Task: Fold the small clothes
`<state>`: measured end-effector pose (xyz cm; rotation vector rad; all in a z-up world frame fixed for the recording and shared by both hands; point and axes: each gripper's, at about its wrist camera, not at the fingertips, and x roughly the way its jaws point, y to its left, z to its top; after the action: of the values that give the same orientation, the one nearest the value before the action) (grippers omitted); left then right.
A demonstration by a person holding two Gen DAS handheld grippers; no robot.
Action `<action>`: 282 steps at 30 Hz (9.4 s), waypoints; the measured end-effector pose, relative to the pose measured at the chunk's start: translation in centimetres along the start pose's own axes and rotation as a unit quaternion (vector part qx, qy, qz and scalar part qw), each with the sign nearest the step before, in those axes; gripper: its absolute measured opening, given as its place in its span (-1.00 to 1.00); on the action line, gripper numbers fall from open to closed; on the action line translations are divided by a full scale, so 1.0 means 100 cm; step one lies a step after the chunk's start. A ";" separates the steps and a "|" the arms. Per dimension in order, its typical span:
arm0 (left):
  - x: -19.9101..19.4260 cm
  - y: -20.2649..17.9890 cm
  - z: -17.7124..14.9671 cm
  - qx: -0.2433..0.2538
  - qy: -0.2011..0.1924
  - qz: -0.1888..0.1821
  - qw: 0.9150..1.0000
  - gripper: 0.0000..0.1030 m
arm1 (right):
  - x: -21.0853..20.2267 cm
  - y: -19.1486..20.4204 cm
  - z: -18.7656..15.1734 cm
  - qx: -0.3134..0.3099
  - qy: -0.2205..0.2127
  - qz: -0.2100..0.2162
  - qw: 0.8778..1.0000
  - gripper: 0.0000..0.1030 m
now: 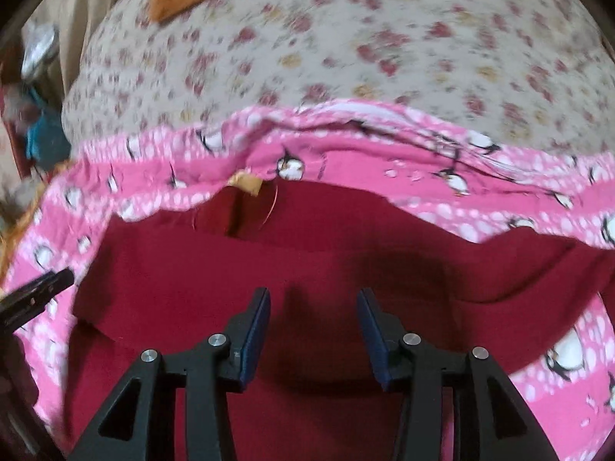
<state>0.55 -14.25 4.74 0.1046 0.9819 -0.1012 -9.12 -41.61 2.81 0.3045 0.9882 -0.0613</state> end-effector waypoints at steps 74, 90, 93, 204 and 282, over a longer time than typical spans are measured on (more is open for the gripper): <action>-0.006 -0.019 -0.023 0.012 -0.024 -0.026 0.999 0.41 | -0.066 -0.277 -0.031 0.368 -0.087 -0.011 0.926 0.43; -0.020 0.028 -0.008 -0.093 -0.044 -0.045 0.994 0.41 | -0.139 -0.171 0.028 0.136 -0.172 0.031 0.975 -0.84; -0.016 0.031 -0.007 -0.100 -0.037 -0.057 0.993 0.41 | -0.114 -0.074 0.019 0.026 -0.145 0.054 0.988 -0.83; -0.016 0.034 0.018 -0.088 -0.015 -0.169 0.982 0.18 | -0.073 -0.032 0.001 -0.013 -0.005 0.007 1.000 0.19; -0.081 0.012 -0.105 0.012 0.001 -0.094 0.995 0.20 | -0.074 -0.070 -0.108 0.049 0.082 -0.007 0.995 0.43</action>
<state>-12.45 -11.34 5.78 0.0343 0.9904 -0.2869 -23.27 -45.94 1.86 0.3985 1.1533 -0.0985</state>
